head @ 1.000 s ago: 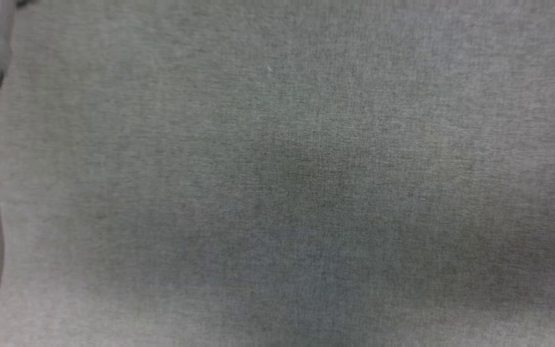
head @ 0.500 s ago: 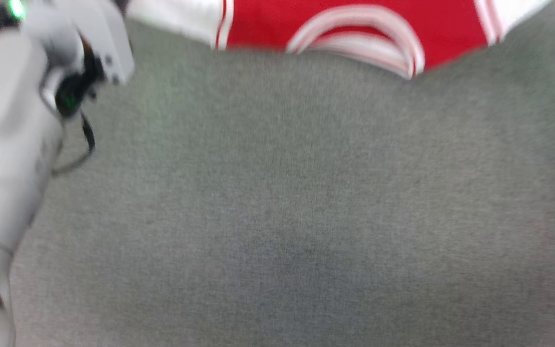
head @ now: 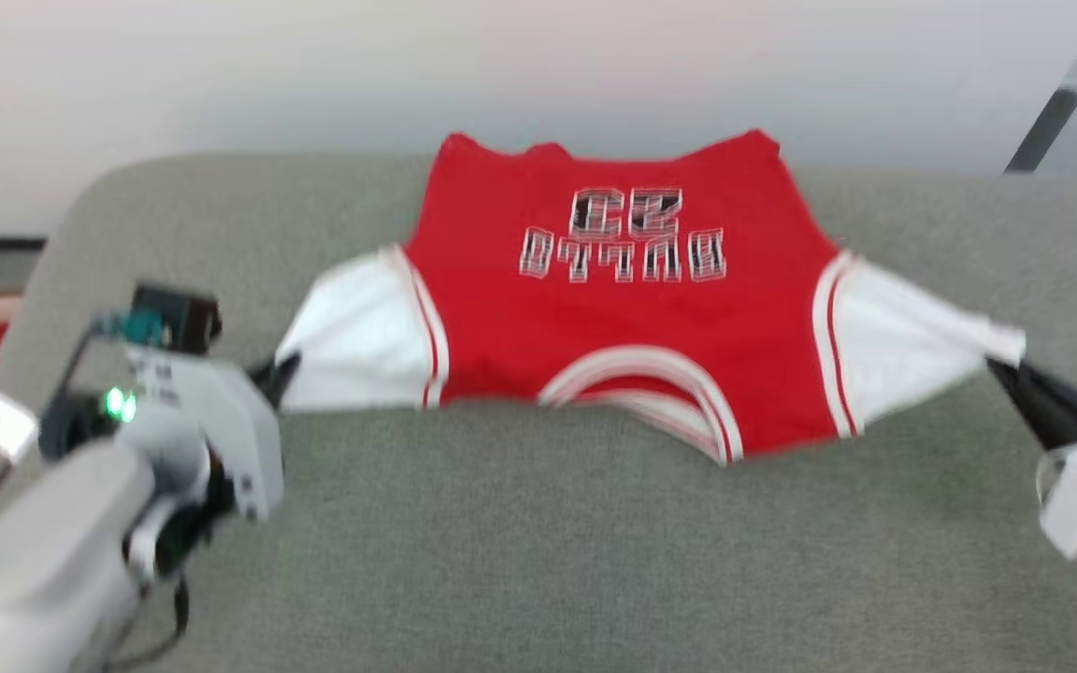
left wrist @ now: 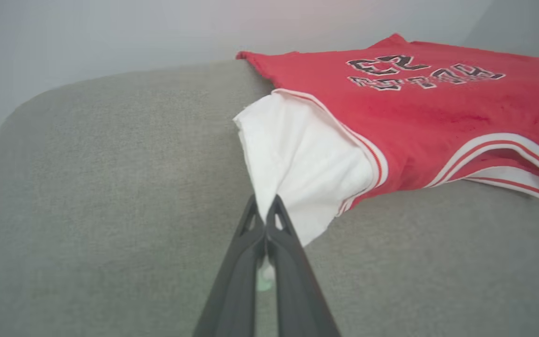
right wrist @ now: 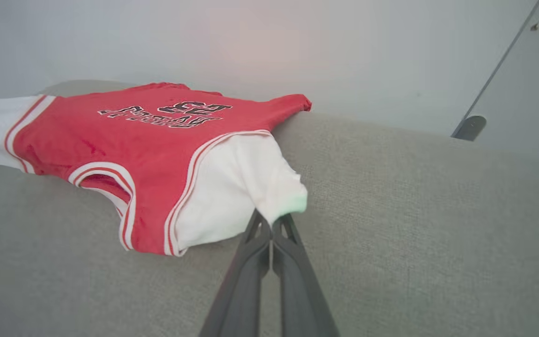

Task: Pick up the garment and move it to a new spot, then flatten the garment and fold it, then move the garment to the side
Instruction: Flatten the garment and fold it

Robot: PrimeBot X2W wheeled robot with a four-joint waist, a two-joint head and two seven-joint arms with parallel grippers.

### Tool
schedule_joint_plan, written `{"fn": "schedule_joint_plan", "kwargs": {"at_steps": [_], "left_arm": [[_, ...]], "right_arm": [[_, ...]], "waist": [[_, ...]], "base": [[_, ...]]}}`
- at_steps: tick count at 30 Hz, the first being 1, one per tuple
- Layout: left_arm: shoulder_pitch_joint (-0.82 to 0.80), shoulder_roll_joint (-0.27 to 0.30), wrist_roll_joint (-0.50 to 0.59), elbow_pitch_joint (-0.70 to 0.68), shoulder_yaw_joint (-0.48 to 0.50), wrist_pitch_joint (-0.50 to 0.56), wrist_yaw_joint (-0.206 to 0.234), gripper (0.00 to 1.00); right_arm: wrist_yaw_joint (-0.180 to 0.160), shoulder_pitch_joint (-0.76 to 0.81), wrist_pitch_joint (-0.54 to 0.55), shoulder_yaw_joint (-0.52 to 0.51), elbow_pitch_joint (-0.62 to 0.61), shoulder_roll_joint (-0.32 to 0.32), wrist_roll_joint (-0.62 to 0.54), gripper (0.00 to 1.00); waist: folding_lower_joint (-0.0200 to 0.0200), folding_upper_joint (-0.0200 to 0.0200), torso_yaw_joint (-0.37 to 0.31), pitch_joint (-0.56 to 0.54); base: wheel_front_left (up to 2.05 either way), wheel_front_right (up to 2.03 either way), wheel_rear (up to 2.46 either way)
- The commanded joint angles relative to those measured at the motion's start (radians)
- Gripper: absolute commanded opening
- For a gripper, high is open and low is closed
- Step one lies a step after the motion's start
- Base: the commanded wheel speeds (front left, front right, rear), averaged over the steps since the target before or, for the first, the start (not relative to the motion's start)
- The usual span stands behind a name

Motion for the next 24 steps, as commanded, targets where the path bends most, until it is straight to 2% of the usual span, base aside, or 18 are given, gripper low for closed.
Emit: {"fn": "schedule_joint_plan", "kwargs": {"at_steps": [1, 9, 13, 14, 19, 24], "left_arm": [[0.073, 0.04, -0.008, -0.081, -0.003, -0.006, 0.046, 0.0], [0.336, 0.182, -0.055, -0.409, -0.004, -0.04, 0.233, 0.0], [0.432, 0.222, -0.075, -0.517, -0.012, -0.054, 0.302, 0.0], [0.432, 0.222, -0.075, -0.517, -0.012, -0.054, 0.302, 0.0], [0.511, 0.242, -0.097, -0.603, -0.011, -0.08, 0.364, 0.0], [0.549, 0.238, -0.109, -0.64, -0.011, -0.101, 0.392, 0.0]], "right_arm": [[-0.001, 0.081, 0.026, -0.027, -0.043, -0.015, 0.002, 0.0], [-0.001, 0.365, 0.167, -0.127, -0.205, -0.017, 0.01, 0.0], [-0.001, 0.479, 0.248, -0.172, -0.267, -0.001, 0.015, 0.0], [-0.001, 0.479, 0.248, -0.172, -0.267, -0.001, 0.015, 0.0], [-0.001, 0.586, 0.337, -0.22, -0.326, 0.025, 0.012, 0.0], [-0.001, 0.641, 0.395, -0.256, -0.37, 0.058, 0.0, 0.0]], "waist": [[0.0, 0.0, -0.026, -0.107], [0.0, 0.0, -0.017, -0.13], [0.0, 0.0, -0.006, -0.127], [0.0, 0.0, -0.006, -0.127], [0.0, 0.0, 0.01, -0.109], [0.0, 0.0, 0.025, -0.09]], "base": [[0.0, 0.0, 0.0], [0.0, 0.0, 0.0], [0.0, 0.0, 0.0], [0.0, 0.0, 0.0], [0.0, 0.0, 0.0], [0.0, 0.0, 0.0]]}}
